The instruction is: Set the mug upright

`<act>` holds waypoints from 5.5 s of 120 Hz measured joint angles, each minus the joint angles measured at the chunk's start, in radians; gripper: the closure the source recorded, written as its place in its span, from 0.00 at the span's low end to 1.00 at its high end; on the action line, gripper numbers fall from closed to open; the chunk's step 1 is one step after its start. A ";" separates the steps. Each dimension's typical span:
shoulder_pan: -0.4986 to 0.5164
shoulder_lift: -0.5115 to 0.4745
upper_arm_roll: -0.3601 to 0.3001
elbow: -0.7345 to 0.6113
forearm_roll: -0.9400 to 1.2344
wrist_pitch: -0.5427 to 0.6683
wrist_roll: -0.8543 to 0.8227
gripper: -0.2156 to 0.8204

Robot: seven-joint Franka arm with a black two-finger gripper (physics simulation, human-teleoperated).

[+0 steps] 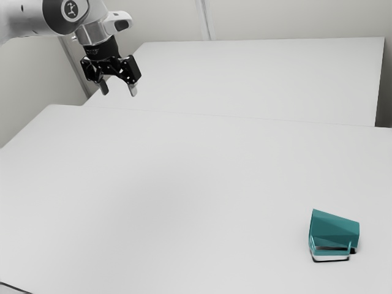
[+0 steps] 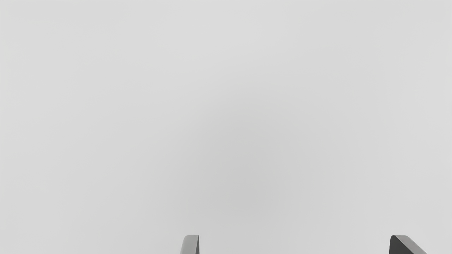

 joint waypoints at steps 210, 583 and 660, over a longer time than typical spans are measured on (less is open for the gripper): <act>-0.331 0.247 -0.010 -0.527 -1.409 0.613 0.929 0.23; -0.461 0.275 -0.001 -0.399 -1.271 0.646 0.793 0.97; -0.180 0.010 -0.101 -0.529 -0.372 0.572 0.435 0.97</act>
